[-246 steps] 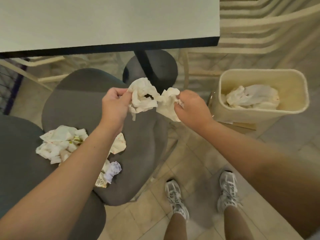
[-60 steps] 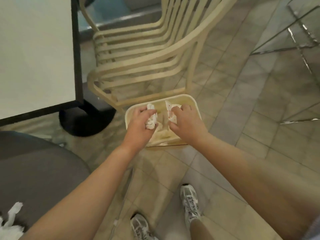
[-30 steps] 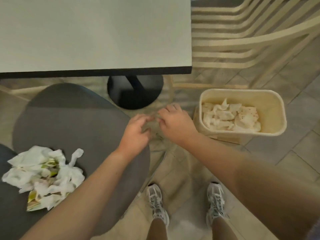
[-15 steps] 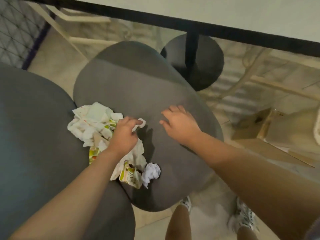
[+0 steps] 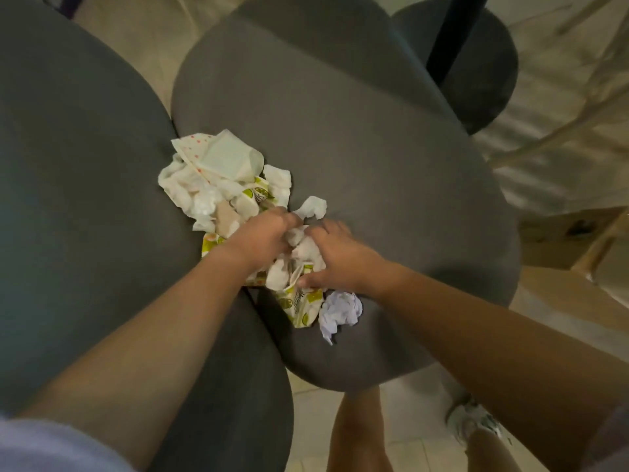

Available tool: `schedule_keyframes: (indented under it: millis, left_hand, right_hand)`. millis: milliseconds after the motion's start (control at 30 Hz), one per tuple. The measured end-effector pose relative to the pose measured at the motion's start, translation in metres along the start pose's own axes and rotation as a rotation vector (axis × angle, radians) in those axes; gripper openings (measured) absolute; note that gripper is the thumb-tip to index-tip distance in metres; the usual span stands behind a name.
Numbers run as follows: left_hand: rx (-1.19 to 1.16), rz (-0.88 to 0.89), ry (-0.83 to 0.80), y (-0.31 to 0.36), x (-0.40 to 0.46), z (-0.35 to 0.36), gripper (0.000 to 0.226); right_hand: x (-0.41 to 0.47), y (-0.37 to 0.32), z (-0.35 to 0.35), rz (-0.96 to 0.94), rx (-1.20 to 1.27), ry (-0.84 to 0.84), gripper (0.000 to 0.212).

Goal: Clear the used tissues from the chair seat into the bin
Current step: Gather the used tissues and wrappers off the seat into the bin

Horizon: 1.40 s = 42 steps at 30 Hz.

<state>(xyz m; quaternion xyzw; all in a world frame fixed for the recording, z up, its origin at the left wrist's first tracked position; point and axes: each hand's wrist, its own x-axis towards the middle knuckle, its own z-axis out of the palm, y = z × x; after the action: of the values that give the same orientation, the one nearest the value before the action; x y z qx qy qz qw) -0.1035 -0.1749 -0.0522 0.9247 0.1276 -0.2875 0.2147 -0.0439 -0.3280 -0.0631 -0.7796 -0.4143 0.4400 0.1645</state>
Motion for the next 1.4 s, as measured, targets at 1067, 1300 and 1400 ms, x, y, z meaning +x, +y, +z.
schedule_keyframes:
  millis: [1067, 1300, 1400]
  left_hand:
    - [-1.335, -0.227, 0.029, 0.048, 0.011, -0.017, 0.033]
    - [-1.454, -0.264, 0.219, 0.047, 0.016, -0.016, 0.015]
    - [-1.787, -0.388, 0.293, 0.036, 0.016, -0.027, 0.019]
  right_hand:
    - [0.009, 0.0, -0.025, 0.17, 0.582, 0.52, 0.018]
    - [0.006, 0.0, -0.033, 0.013, 0.651, 0.564, 0.036]
    - [0.005, 0.005, -0.035, 0.113, 0.693, 0.568, 0.048]
